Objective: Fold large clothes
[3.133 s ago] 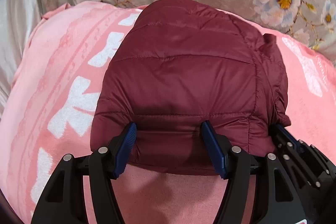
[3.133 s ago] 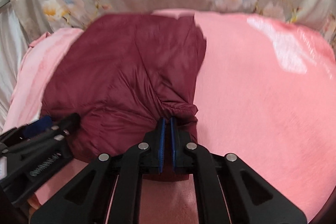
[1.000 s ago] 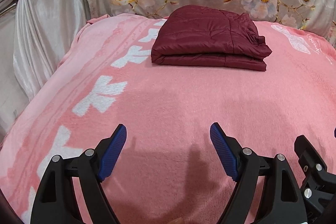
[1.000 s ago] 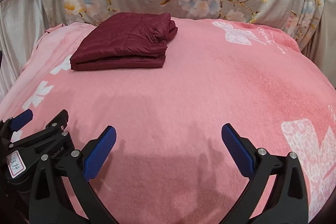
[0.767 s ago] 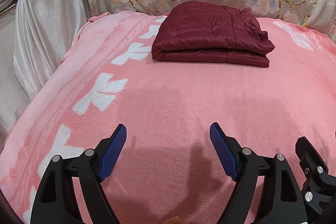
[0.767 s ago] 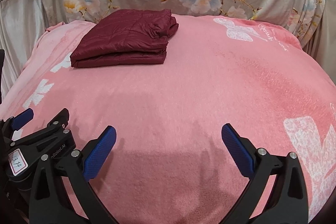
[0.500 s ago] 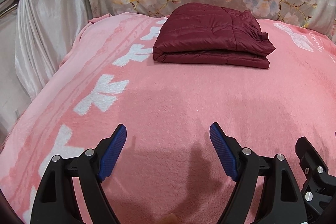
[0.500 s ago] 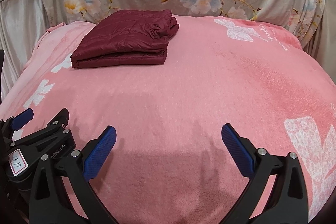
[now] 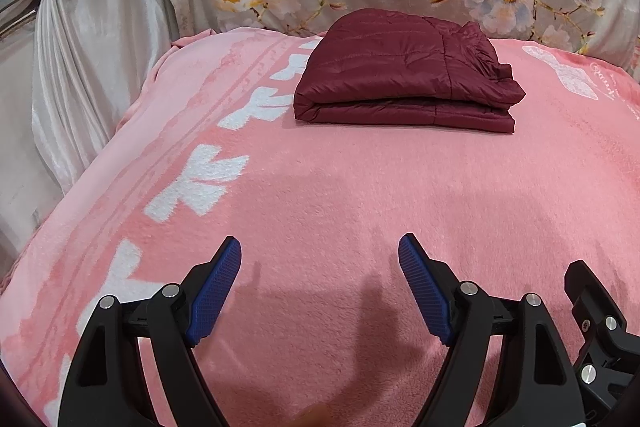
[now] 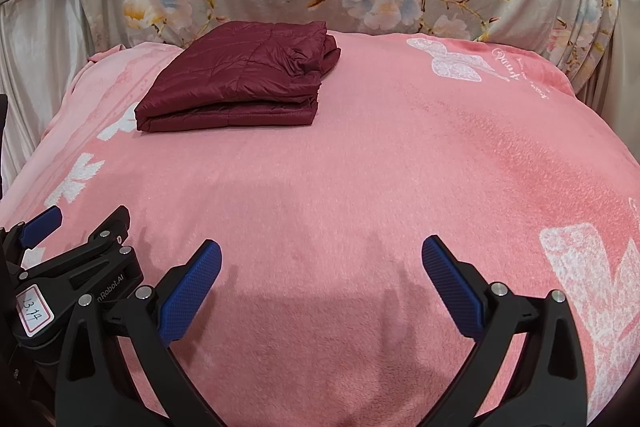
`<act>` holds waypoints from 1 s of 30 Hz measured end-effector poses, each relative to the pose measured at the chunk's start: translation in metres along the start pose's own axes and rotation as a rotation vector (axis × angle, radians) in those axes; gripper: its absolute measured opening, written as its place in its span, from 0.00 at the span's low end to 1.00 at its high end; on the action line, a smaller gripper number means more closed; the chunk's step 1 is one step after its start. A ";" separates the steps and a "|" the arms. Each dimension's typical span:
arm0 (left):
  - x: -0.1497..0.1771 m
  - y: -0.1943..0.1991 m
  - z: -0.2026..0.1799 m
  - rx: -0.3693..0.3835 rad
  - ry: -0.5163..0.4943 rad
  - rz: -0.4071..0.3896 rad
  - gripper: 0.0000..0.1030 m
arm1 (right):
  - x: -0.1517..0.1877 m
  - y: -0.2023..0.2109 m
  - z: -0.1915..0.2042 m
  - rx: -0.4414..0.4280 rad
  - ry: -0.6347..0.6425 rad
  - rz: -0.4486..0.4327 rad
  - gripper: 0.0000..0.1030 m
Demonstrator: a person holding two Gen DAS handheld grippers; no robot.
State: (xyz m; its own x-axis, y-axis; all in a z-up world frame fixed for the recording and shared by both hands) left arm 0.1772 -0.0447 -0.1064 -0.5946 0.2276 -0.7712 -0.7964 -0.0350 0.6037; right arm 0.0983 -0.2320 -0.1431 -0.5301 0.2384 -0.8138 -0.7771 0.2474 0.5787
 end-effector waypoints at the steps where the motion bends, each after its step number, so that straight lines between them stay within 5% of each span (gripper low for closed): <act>1: 0.000 0.000 0.000 0.000 0.000 0.000 0.75 | 0.000 0.000 0.000 -0.002 0.000 0.000 0.95; 30: 0.000 0.000 0.001 -0.004 -0.002 -0.002 0.75 | -0.002 -0.001 -0.002 0.001 0.006 0.002 0.95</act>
State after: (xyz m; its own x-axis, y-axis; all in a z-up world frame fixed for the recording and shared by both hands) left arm 0.1774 -0.0434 -0.1062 -0.5925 0.2295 -0.7722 -0.7982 -0.0383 0.6012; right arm 0.0989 -0.2346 -0.1422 -0.5336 0.2330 -0.8130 -0.7759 0.2477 0.5802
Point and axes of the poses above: each gripper's, at about its wrist camera, not at the fingertips, and y roughly against the way its jaws point, z to its left, x to its underside, the point moved 7 cm from there along -y, roughly the way its jaws point, and after that the axes turned 3 degrees about -y, right-handed, at the moved point
